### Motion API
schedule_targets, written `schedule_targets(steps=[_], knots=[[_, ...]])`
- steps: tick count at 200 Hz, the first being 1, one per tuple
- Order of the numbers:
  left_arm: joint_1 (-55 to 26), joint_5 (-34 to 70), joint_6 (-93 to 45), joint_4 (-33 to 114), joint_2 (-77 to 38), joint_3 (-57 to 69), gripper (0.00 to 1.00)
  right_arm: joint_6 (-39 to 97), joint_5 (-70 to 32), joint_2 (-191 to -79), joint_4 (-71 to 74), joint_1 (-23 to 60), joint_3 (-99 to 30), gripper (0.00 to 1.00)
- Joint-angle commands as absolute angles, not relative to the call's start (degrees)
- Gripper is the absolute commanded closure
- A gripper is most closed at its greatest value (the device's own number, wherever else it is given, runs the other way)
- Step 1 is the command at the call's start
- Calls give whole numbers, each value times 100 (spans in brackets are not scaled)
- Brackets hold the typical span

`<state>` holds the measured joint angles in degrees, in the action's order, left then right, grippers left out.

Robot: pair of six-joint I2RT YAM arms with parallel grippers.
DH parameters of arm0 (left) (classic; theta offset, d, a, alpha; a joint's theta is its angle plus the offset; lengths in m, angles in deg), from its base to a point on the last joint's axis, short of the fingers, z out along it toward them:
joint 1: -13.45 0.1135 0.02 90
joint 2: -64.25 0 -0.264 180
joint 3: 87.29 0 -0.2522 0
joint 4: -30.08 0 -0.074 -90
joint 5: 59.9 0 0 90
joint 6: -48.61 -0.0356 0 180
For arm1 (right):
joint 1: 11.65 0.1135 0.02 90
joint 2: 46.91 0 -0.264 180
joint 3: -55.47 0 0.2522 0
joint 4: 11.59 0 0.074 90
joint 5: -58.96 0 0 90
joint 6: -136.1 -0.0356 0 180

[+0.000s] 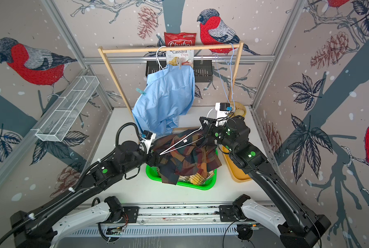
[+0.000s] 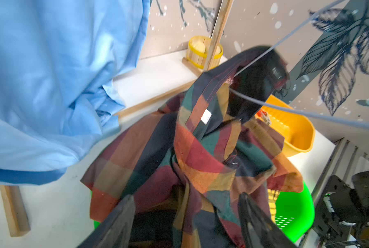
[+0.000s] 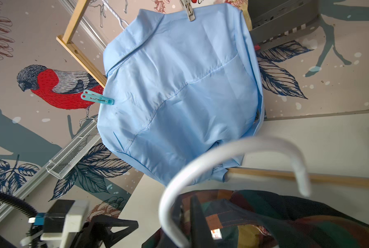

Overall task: Remove the clothespins securing long-sleeve shirts to the hanger
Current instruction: Remove the long-sleeve shirt from the hanger.

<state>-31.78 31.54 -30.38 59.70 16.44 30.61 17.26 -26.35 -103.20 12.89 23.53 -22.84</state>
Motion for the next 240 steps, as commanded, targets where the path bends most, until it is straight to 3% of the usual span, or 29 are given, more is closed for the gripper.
schedule_targets(steps=[1,80,166,240], knots=[[-3190,2852,-3701,6301,2003,2807,28,1729,-2736,-10383,1217,2346,-2348,90],[-3203,1061,-5055,6693,2848,2210,32,1823,-3156,-10924,1343,2373,-2400,91],[-3293,1207,-5071,6252,1915,1989,40,1851,-3112,-11175,1229,2447,-2368,91],[-3365,1226,-4956,6107,1476,1917,76,1874,-3108,-11221,1186,2474,-2306,90]])
